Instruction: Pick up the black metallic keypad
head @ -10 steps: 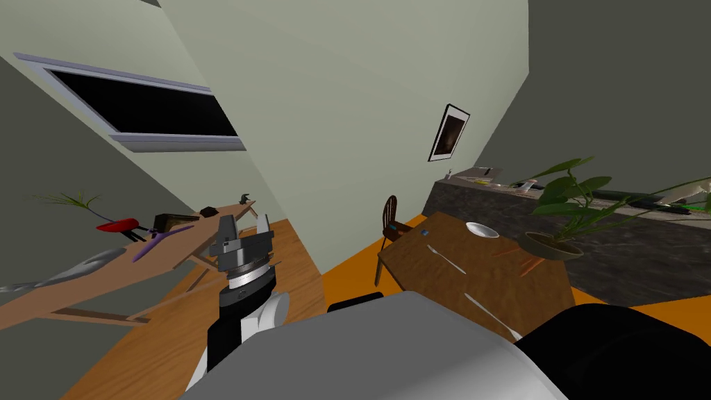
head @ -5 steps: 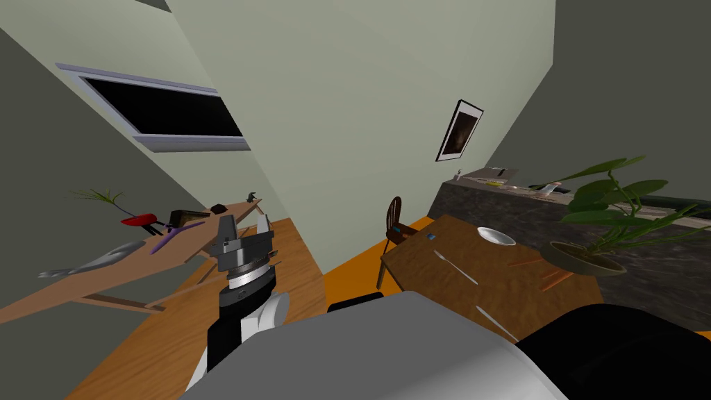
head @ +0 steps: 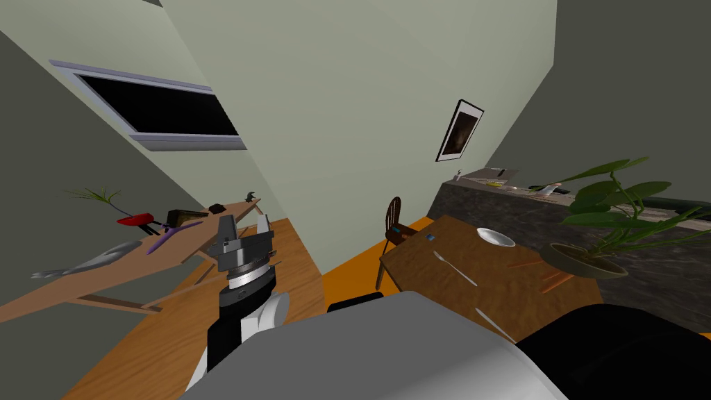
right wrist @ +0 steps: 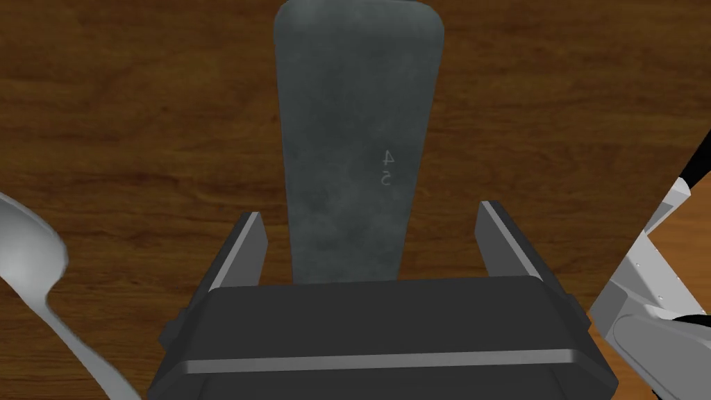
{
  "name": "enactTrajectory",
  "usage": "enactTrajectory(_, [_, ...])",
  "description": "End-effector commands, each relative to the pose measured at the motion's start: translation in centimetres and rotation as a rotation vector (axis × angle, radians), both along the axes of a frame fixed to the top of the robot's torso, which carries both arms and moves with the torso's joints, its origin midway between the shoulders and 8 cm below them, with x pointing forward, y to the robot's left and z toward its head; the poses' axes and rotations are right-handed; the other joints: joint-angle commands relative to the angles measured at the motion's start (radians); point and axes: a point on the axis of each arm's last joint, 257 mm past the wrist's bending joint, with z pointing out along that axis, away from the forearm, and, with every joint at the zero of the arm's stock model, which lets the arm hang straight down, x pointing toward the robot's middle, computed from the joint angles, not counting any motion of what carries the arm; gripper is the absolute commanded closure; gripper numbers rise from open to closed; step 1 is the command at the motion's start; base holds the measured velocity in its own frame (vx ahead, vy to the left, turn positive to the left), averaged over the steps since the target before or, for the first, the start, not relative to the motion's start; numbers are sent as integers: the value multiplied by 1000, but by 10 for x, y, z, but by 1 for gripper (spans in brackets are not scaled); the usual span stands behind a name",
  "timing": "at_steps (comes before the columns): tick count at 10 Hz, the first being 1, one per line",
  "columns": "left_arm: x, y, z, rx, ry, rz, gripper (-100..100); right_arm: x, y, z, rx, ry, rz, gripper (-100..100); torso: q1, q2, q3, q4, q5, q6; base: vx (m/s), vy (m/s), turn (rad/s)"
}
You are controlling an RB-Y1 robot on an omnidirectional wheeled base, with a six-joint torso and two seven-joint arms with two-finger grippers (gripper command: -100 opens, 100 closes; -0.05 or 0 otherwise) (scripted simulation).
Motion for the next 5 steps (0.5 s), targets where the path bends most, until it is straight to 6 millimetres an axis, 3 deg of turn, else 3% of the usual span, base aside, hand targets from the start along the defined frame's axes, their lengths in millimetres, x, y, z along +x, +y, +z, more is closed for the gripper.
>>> enactTrajectory(1, [0,0,0,0,0,0,0,-15,-21,12,-40,26,-5,-100,0,0,0,0,0,0,-1,-6,4])
enactTrajectory(5, [0,0,0,0,0,0,0,-15,-21,12,-40,26,-5,-100,3,1,0,0,1,0,-1,1,-1])
